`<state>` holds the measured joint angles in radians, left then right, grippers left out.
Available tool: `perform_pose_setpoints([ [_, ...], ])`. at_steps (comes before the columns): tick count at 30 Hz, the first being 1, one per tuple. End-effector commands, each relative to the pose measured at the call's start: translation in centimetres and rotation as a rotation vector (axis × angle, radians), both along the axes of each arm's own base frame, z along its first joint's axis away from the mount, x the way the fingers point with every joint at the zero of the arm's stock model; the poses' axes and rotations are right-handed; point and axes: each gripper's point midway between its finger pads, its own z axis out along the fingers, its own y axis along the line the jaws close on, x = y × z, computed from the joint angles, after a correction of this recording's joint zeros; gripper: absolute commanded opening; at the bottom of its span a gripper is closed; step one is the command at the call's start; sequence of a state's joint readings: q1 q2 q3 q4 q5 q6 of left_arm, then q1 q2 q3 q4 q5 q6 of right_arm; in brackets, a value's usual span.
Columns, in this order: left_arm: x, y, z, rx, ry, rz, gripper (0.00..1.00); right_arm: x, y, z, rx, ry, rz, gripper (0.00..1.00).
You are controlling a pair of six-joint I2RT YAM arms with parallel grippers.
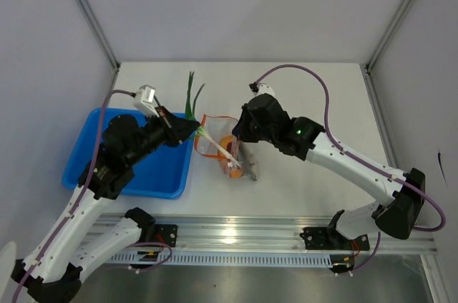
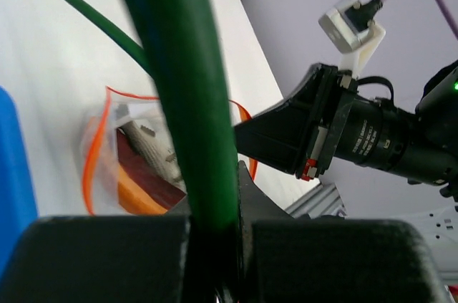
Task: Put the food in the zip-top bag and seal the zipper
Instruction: Adjust the zipper food storage bag at the center of the board.
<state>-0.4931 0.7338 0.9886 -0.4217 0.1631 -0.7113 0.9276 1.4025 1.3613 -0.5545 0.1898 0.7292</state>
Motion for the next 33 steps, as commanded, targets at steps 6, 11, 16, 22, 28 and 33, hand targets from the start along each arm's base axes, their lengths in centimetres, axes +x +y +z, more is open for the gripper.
perform_pose_setpoints([
  [6,0.1,-2.8,1.0,-0.073,-0.134,-0.013,0.01,0.0,2.5,3.8,0.182,0.009,0.051,0.00],
  [11,1.7,-3.8,-1.1,-0.027,-0.131,-0.001,0.01,-0.7,3.3,4.7,0.289,0.078,0.100,0.00],
  [16,2.6,-4.1,-2.8,0.025,-0.112,0.007,0.01,-0.7,3.0,5.5,0.327,0.090,0.105,0.00],
  [22,0.2,-3.5,2.3,-0.022,-0.276,-0.061,0.01,-0.8,1.9,4.2,0.300,0.097,0.104,0.00],
  [28,-2.6,-3.9,6.6,0.047,-0.528,-0.211,0.01,-1.8,1.1,3.9,0.315,0.110,0.175,0.00],
  [33,-4.0,-3.5,8.3,0.137,-0.759,-0.256,0.01,-2.6,0.1,4.8,0.315,0.100,0.213,0.00],
])
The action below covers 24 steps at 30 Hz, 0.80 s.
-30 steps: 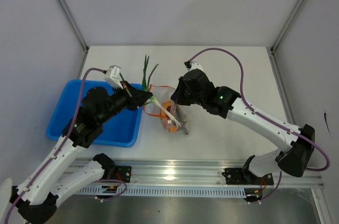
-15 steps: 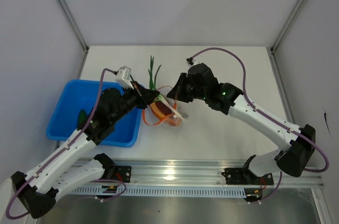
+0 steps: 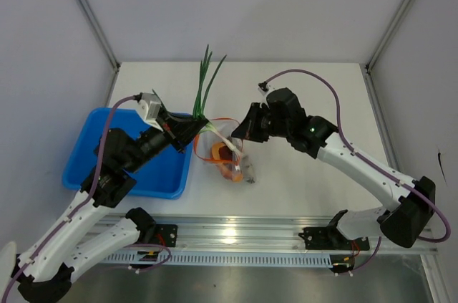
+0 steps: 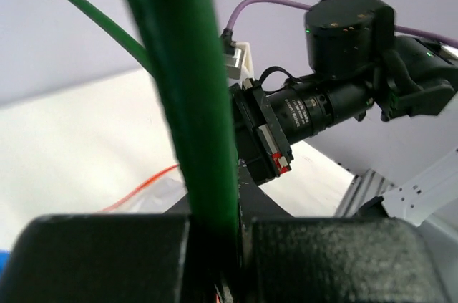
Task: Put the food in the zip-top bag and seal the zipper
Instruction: Adjust the zipper food storage bag at the center of the board.
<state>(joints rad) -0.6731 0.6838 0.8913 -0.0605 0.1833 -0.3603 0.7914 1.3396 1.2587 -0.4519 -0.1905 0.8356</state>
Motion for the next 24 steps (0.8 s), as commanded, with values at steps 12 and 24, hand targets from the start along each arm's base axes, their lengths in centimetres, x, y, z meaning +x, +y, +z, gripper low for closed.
perform_pose_setpoints([
  [12,-2.3,-1.2,1.9,0.129,-0.405,-0.140,0.01,-2.6,0.4,5.6,0.161,-0.085,0.158,0.00],
  [24,-3.7,-3.3,-3.5,0.054,-0.438,-0.286,0.01,-2.4,0.8,8.0,0.334,0.032,0.166,0.00],
])
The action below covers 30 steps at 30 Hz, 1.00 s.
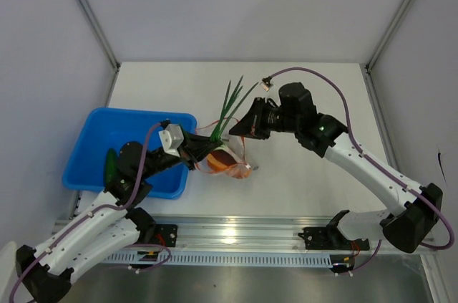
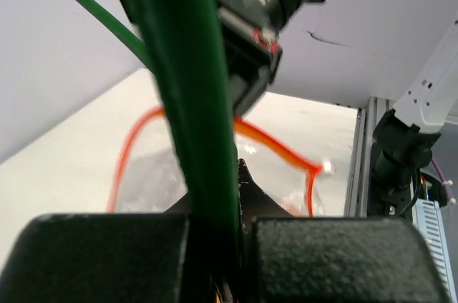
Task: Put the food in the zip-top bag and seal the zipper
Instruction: Adjust the zipper food storage bag at the center of the board.
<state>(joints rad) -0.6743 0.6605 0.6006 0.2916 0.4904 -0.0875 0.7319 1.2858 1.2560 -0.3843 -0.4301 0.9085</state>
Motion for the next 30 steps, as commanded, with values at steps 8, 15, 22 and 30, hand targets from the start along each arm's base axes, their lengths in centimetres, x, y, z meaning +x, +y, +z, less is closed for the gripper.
perform_pose_setpoints([
  [8,1.4,-2.0,-2.6,0.024,0.084,-0.035,0.12,-0.8,0.6,4.6,0.208,0.009,0.072,0.00],
  [15,5.7,-0.4,-7.0,0.137,0.264,0.211,0.30,-1.0,0.1,5.3,0.232,0.008,0.075,0.00],
  [22,7.3,0.6,-8.2,0.143,0.382,0.336,0.43,-0.7,-0.4,5.3,0.226,0.009,0.063,0.00],
  [30,8.4,2.0,-10.4,0.289,0.558,0.468,0.81,-0.5,-0.8,5.6,0.221,0.001,0.052,0.00],
])
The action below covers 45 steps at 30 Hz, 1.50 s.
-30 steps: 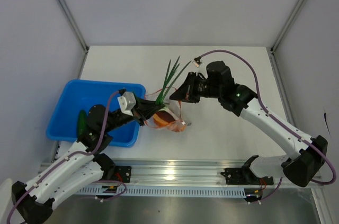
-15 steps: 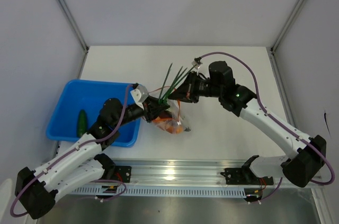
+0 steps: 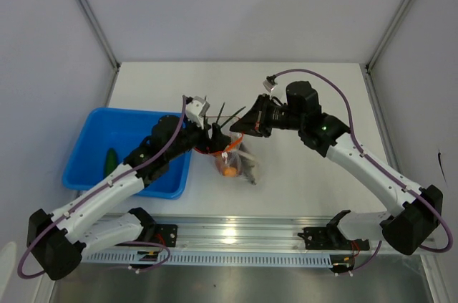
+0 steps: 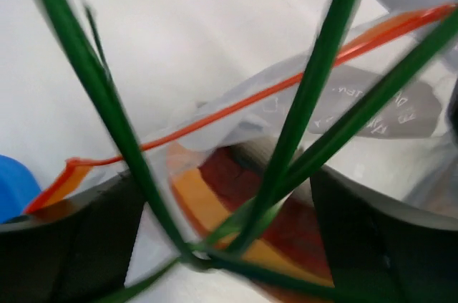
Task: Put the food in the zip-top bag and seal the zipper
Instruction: Adjust the zipper food storage bag at the center of the board.
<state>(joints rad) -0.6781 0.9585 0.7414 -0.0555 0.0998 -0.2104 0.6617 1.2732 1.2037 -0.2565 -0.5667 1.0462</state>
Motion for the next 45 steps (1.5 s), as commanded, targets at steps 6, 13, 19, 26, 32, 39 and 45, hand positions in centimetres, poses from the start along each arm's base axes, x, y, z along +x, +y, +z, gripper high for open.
perform_pose_setpoints([
  [6,-1.6,1.8,4.2,-0.059,-0.089,0.026,1.00,-0.6,-0.6,3.1,0.066,-0.082,0.018,0.00],
  [13,-5.0,5.7,10.3,-0.223,-0.236,0.090,1.00,-0.1,-0.9,2.3,0.029,-0.082,0.003,0.00],
  [19,-6.6,8.6,12.0,-0.304,-0.230,0.184,0.99,0.1,-1.1,1.6,-0.002,-0.092,-0.003,0.00],
  [26,-6.6,8.8,9.7,-0.270,-0.087,0.223,0.99,0.1,-1.3,1.6,-0.029,-0.110,0.001,0.00],
  [32,-5.1,9.4,6.7,-0.218,0.092,0.371,0.99,0.0,-1.6,1.5,-0.046,-0.127,-0.004,0.00],
  [39,-3.2,8.5,4.3,-0.132,0.322,0.409,0.99,-0.1,-2.2,0.5,-0.103,-0.170,0.007,0.00],
  [45,-2.8,7.0,2.6,-0.130,0.410,0.322,0.99,-0.6,-3.0,-0.5,-0.143,-0.195,0.011,0.00],
])
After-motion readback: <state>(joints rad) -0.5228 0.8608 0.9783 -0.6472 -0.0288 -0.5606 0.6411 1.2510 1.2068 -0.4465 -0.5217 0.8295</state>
